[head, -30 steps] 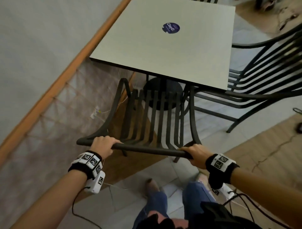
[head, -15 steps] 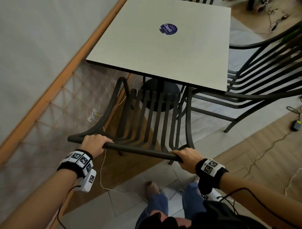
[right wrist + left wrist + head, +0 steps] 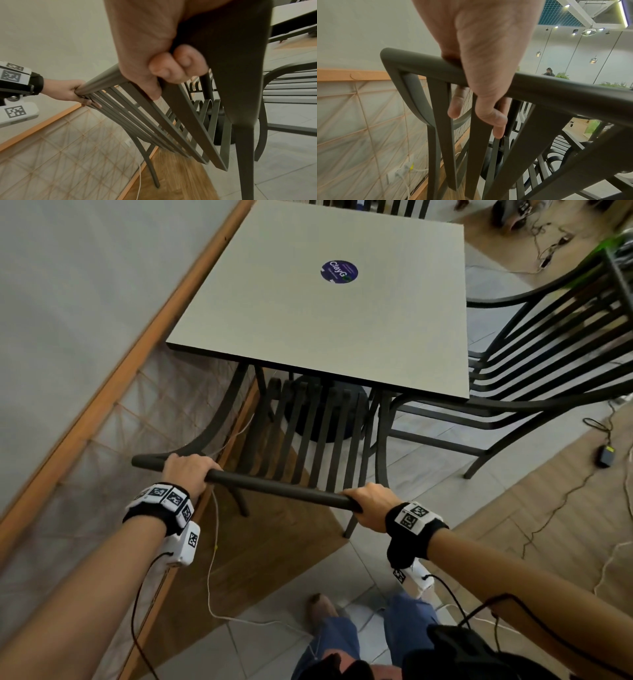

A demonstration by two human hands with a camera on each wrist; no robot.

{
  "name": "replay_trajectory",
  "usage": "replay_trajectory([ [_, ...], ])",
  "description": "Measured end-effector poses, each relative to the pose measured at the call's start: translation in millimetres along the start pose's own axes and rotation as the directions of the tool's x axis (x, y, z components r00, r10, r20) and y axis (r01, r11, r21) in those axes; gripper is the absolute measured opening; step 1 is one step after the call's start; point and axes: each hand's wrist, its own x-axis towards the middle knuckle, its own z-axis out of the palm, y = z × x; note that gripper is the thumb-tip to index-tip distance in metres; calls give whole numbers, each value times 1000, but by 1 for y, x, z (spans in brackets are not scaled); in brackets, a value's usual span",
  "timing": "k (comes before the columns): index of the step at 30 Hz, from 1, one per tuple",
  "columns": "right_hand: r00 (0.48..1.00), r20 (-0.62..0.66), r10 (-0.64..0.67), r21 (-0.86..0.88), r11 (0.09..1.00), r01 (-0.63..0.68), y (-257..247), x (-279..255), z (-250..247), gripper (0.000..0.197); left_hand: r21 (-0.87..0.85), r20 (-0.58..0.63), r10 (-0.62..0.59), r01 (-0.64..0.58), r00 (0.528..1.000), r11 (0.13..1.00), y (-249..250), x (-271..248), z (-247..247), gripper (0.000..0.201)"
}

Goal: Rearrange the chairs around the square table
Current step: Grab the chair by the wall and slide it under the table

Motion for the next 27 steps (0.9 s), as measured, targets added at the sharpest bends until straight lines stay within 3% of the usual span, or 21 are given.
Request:
replay_trajectory([
  [8, 999, -3, 48, -7, 999, -48, 15, 24, -26, 22, -30, -60, -21, 19, 998, 999, 8, 39, -7, 19],
  [19, 998, -6, 62, -5, 998, -62, 21, 39, -39, 17, -72, -70, -54, 49, 996, 996, 18, 60, -22, 24],
  [21, 1000, 4, 29, -19, 999, -29, 25, 36, -38, 19, -175, -63, -50, 38, 997, 984, 18, 58, -20, 26],
  [24, 999, 43, -25, 9, 1000, 25, 41, 28, -45, 48, -394, -92, -79, 37, 993, 918, 23, 47, -21, 35],
  [25, 999, 30, -25, 72, 997, 23, 49, 25, -50, 55, -453, -127, -114, 45, 985, 890, 27, 42, -21, 37],
  [27, 998, -48, 36, 255, 967, -23, 71, 22, -58, 49, -570, -155, -235, 107, 960, 815, 39, 27, -22, 43],
])
